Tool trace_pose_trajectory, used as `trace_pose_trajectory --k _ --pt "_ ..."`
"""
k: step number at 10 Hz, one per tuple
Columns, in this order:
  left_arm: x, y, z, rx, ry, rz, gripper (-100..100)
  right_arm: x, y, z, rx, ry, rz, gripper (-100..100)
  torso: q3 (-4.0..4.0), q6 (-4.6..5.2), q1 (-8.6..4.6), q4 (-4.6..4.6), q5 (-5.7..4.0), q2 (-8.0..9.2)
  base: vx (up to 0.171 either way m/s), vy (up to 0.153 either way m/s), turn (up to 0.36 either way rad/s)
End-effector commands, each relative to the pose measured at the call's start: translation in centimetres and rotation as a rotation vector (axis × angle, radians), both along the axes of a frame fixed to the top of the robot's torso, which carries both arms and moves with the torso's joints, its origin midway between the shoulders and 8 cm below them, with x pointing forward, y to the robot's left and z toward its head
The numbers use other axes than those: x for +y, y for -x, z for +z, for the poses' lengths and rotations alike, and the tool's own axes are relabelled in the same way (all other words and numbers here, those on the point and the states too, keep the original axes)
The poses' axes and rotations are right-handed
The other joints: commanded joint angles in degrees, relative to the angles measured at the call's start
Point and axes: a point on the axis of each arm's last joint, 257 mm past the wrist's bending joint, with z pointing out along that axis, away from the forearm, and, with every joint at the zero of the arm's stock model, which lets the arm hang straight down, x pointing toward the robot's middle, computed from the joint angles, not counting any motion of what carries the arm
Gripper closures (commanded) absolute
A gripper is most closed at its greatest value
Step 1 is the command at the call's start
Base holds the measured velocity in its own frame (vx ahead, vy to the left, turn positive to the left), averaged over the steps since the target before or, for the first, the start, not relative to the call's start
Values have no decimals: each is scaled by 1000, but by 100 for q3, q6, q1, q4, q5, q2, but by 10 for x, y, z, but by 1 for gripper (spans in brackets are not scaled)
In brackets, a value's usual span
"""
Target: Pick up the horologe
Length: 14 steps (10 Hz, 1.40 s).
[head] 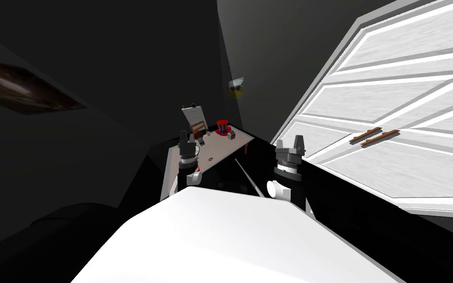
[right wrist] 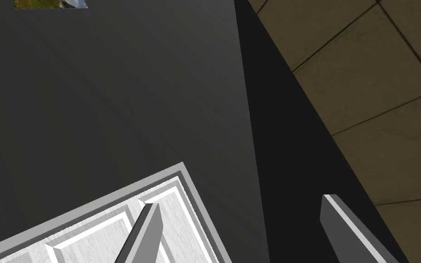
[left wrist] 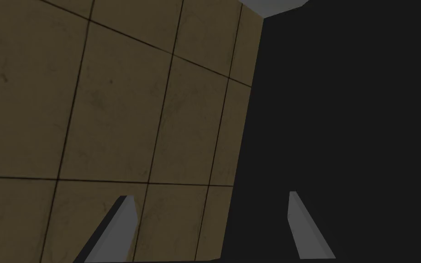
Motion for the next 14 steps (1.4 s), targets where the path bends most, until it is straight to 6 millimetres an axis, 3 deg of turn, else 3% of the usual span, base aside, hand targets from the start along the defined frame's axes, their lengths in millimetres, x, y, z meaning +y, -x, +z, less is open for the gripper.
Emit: trace_pose_trajectory --k 1,8,14 --pt "-3 -8 -10 27 -32 -5 -100 0 0 0 0 0 0 0 0 0 0 0 0 0 3 -10 -152" --pt "-10 -57 -80 193 -229 3 -100 0 0 0 0 0 0 0 -8 2 5 -3 1 -14 22 0 -196" --pt "-2 -83 -132 307 -341 25 -100 0 0 0 0 0 0 0 -4 -3 6 -2 1 -7 19 18 -124"
